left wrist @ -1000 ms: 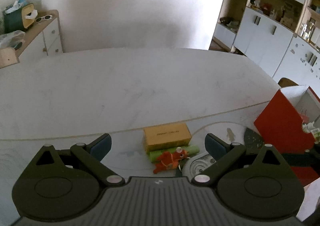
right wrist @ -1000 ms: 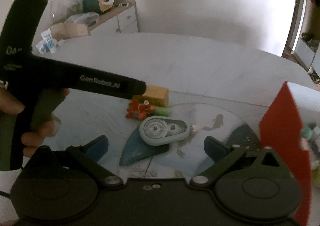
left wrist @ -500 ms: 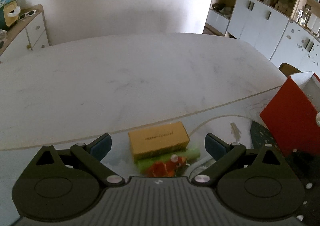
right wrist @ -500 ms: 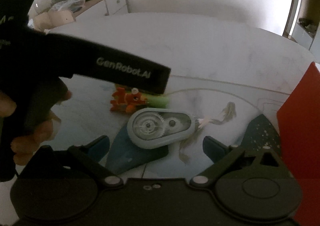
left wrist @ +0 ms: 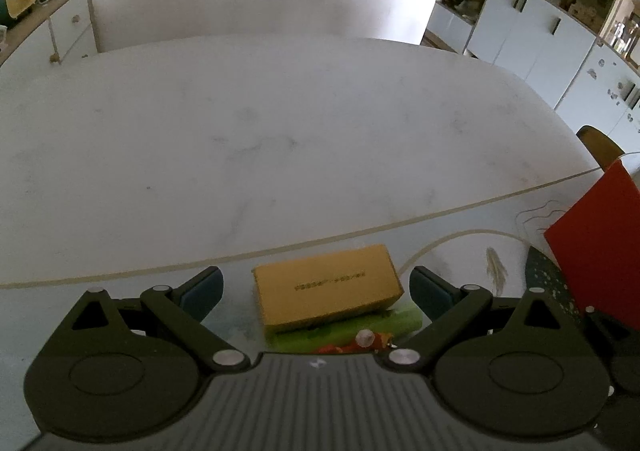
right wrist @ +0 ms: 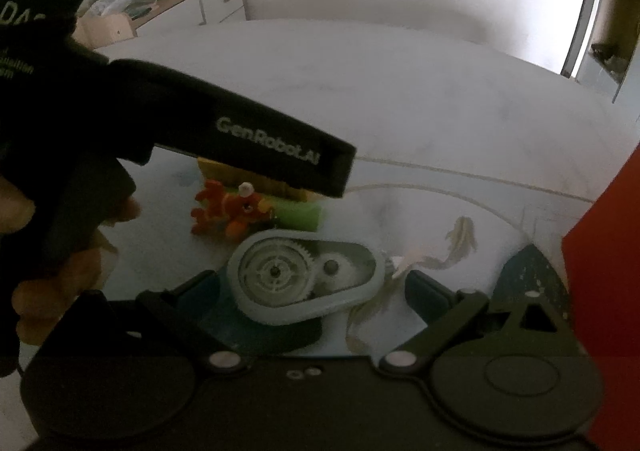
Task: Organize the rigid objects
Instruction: 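Grasp the yellow box with the left gripper while the right grasps the tape dispenser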
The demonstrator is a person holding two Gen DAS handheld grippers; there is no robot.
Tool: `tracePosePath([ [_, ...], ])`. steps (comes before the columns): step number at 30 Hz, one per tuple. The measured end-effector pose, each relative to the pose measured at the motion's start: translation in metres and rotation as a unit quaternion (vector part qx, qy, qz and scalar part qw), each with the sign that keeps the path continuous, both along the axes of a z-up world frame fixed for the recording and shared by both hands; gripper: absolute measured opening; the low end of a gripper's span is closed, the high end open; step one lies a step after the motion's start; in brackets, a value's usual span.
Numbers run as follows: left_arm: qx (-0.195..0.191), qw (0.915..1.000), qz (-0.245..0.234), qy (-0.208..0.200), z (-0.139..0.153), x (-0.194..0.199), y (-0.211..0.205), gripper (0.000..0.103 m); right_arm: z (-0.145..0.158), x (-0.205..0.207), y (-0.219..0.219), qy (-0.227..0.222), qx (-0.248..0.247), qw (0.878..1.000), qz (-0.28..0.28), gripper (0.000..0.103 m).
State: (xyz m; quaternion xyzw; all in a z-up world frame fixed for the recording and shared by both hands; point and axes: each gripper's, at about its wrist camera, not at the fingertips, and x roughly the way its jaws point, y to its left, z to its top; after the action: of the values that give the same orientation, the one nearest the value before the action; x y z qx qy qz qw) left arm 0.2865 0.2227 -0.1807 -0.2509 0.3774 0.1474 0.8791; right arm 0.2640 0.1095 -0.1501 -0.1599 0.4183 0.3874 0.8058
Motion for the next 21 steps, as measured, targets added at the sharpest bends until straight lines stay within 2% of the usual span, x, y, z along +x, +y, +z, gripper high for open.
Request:
tracePosePath([
  [4,-0.002,1.0000,0.001,0.001,-0.001,0.000,0.002,0.099,0.000,-0.003,0.000,-0.011,-0.002,1.000,0.001,0.099],
  [7,-0.005,1.0000,-0.001,-0.001,-0.001,0.001,0.004,0.099,0.000,-0.007,0.000,-0.021,-0.002,1.000,0.000,0.094],
  [13,0.010,0.9999,-0.004,-0.001,0.000,0.002,0.000,0.088,0.001,-0.002,-0.006,-0.025,0.001,1.000,0.002,0.088],
  [15,0.010,0.9999,-0.008,-0.006,0.000,0.001,-0.001,0.078,0.002,-0.003,-0.008,-0.026,0.000,1.000,0.001,0.087],
  [21,0.014,0.9998,-0.008,-0.007,-0.001,-0.001,-0.001,0.077,0.002,-0.008,-0.009,-0.027,0.001,1.000,-0.010,0.087],
])
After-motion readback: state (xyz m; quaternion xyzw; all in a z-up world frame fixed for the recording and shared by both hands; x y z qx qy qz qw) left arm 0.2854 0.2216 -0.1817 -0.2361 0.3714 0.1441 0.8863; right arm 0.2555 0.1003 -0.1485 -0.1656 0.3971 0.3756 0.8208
